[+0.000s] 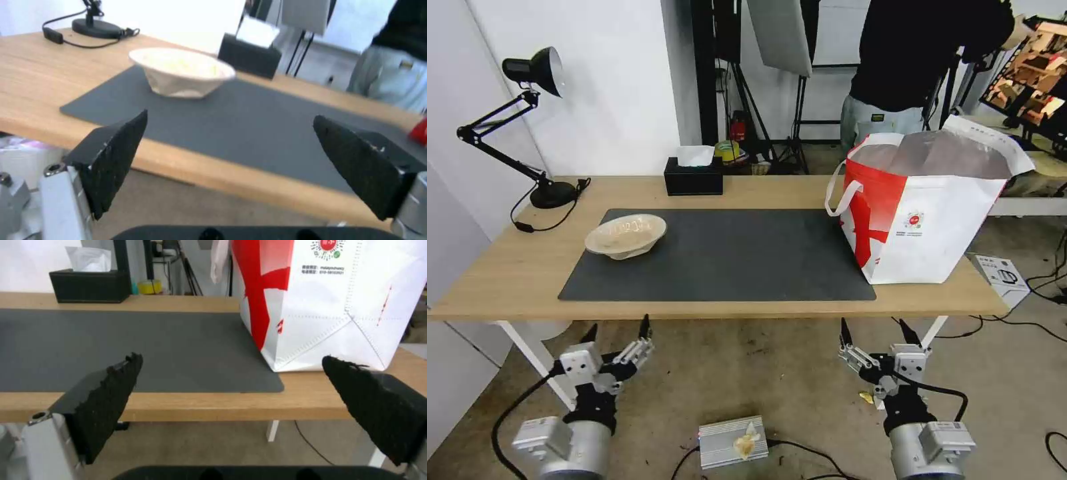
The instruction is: Pick up the trash from the table and place it into the takeout bag.
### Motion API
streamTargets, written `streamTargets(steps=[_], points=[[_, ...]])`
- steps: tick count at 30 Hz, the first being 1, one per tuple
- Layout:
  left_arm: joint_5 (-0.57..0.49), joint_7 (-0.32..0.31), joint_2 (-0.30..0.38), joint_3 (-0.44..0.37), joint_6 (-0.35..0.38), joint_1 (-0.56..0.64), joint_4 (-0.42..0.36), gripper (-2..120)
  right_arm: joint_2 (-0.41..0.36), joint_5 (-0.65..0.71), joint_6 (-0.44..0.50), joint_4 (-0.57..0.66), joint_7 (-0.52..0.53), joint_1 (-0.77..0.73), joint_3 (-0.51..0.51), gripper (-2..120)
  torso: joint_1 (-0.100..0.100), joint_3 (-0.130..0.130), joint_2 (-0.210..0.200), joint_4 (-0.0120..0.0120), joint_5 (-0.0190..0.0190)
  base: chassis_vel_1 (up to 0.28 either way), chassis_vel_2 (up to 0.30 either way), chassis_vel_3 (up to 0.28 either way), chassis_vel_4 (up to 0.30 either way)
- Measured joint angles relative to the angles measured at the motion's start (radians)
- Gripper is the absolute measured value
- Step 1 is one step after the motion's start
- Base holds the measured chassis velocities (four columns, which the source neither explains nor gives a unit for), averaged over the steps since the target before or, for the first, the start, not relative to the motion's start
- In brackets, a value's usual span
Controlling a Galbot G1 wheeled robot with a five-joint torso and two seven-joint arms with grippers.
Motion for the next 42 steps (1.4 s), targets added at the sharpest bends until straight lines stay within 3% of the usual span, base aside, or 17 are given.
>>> streamTargets(steps=[6,8,10,12,14,16,18,20,22,26,28,30,32,35,42], points=[[-0.081,-0.036,0.013,-0.024,-0.009,-0.017,-0.018,100,0.0,0.0,0.0,0.0,0.0,0.0,0.0,100,0.0,0.0,0.0,0.0002,0.0,0.0,0.0,0.0,0.0],[-0.175,-0.066,0.045,-0.034,-0.013,-0.052,-0.02,100,0.0,0.0,0.0,-0.001,0.0,0.0,0.0,100,0.0,0.0,0.0,0.0,0.0,0.0,0.0,0.0,0.0],[-0.191,-0.07,0.049,-0.036,-0.014,-0.058,-0.02,100,0.0,0.0,0.0,-0.001,0.0,0.0,0.0,100,0.0,0.0,0.0,0.0,0.0,0.0,0.0,0.0,0.0],[-0.326,-0.099,0.089,-0.051,-0.013,-0.106,-0.026,100,0.0,0.0,0.0,-0.001,-0.001,0.001,0.0,100,0.0,0.0,0.0,0.0001,-0.0001,0.0,0.0,0.0,0.0],[-0.35,-0.106,0.096,-0.053,-0.012,-0.115,-0.027,100,0.0,0.0,0.0,-0.001,0.0,0.001,0.0,100,0.0,0.0,0.0,0.0001,0.0,0.0,0.0,0.0,0.0],[-0.482,-0.151,0.139,-0.061,-0.008,-0.175,-0.021,100,0.0,0.0,0.0,-0.001,-0.001,0.001,0.0,100,0.0,0.0,0.0,0.0001,0.0,0.0,0.0,0.0,0.0],[-0.523,-0.166,0.153,-0.065,-0.005,-0.194,-0.016,100,0.0,0.0,0.001,-0.001,-0.001,0.001,0.0,100,0.0,0.0,0.0,0.0,0.0,0.0,0.0,0.0,0.0],[-0.673,-0.214,0.195,-0.079,0.008,-0.251,0.001,100,0.0,0.0,0.001,-0.001,-0.001,0.001,0.0,100,0.0,0.0,0.0,0.0,-0.0002,0.0,0.0,0.0,0.0],[-0.714,-0.224,0.206,-0.084,0.01,-0.265,0.005,100,0.0,0.0,0.001,-0.001,-0.001,0.001,0.0,100,0.0,0.0,0.0,-0.0001,-0.0001,0.0,0.0,0.0,0.0],[-0.893,-0.279,0.256,-0.106,0.013,-0.322,0.025,100,0.0,0.0,0.001,-0.001,-0.001,0.001,0.0,100,0.0,0.0,0.0,0.0001,-0.0001,0.0,0.0,0.0,0.0],[-0.919,-0.289,0.262,-0.11,0.013,-0.331,0.028,100,0.0,0.0,0.001,-0.001,-0.001,0.001,0.0,100,0.0,0.0,0.0,0.0001,0.0,0.0,0.0,0.0,0.0],[-1.02,-0.339,0.283,-0.123,0.013,-0.374,0.043,100,0.0,0.0,0.001,-0.001,-0.001,0.001,0.0,100,0.0,0.0,0.0,0.0001,-0.0001,0.0,0.0,0.0,0.0],[-1.043,-0.353,0.289,-0.124,0.013,-0.387,0.047,100,0.0,0.0,0.001,-0.001,-0.001,0.001,0.0,100,0.0,0.0,0.0,0.0001,-0.0001,0.0,0.0,0.0,0.0],[-1.161,-0.444,0.342,-0.117,0.011,-0.476,0.078,100,0.0,0.0,0.002,-0.001,-0.001,0.001,0.0,100,0.0,0.0,0.0,0.0001,0.0001,0.0,0.0,0.0,0.0],[-1.236,-0.538,0.404,-0.101,0.007,-0.585,0.14,100,0.0,0.0,0.002,-0.001,-0.001,0.001,0.0,100,0.0,0.0,0.0,0.0,0.0,0.0,0.0,0.0,0.0]])
